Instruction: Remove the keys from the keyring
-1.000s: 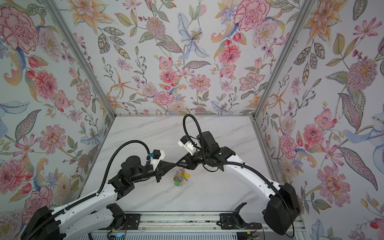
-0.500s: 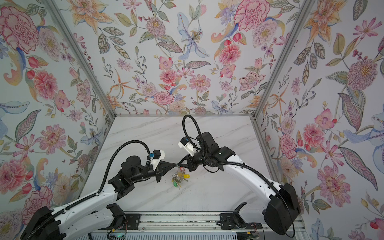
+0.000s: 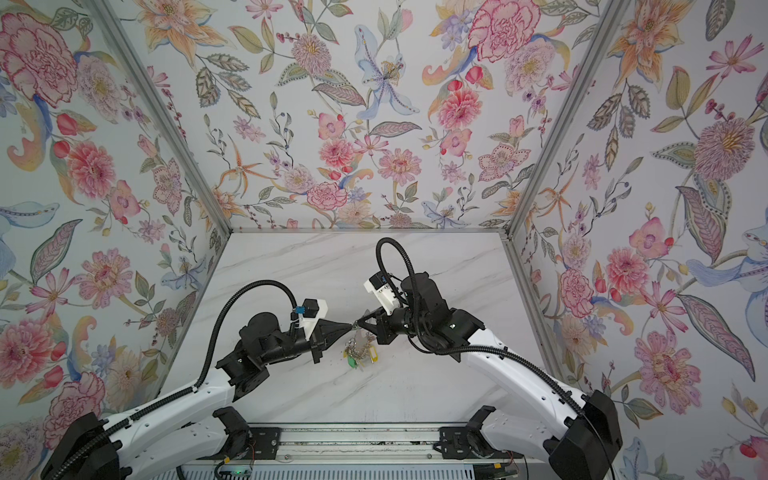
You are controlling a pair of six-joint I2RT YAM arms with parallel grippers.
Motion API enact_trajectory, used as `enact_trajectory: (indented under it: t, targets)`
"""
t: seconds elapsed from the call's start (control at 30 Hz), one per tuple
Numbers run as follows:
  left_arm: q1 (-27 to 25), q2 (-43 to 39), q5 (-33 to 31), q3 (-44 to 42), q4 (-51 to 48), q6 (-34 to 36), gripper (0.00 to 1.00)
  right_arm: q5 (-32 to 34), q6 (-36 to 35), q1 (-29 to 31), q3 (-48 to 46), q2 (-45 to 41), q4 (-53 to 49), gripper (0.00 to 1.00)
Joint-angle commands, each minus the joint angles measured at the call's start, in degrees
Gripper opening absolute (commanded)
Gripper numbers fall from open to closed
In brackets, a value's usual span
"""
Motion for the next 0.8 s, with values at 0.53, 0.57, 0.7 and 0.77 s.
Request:
enact_trajectory:
  t: [0.53,0.57,0.7,0.77]
  targets:
    - [0.6,-1.5,-9.2,-1.2,-4.7,1.9,0.0,38.0,8.4,9.4,-10.7,-10.6,17.0,0.0]
    - [0.8,-1.7,-11.8,-1.0,-6.4,2.3,0.0,39.1,8.3,8.8,-10.5,-11.8,15.6,0.0]
    - [3.3,-0.8,-19.7,0.4,-11.3,2.1,0.0,41.5,7.7,4.8,-9.4,-16.2,8.4,0.0]
    - [6.3,0.3,-20.7,0.6,-11.9,1.0,0.0,44.4,6.7,2.8,-7.9,-18.8,3.2,0.0]
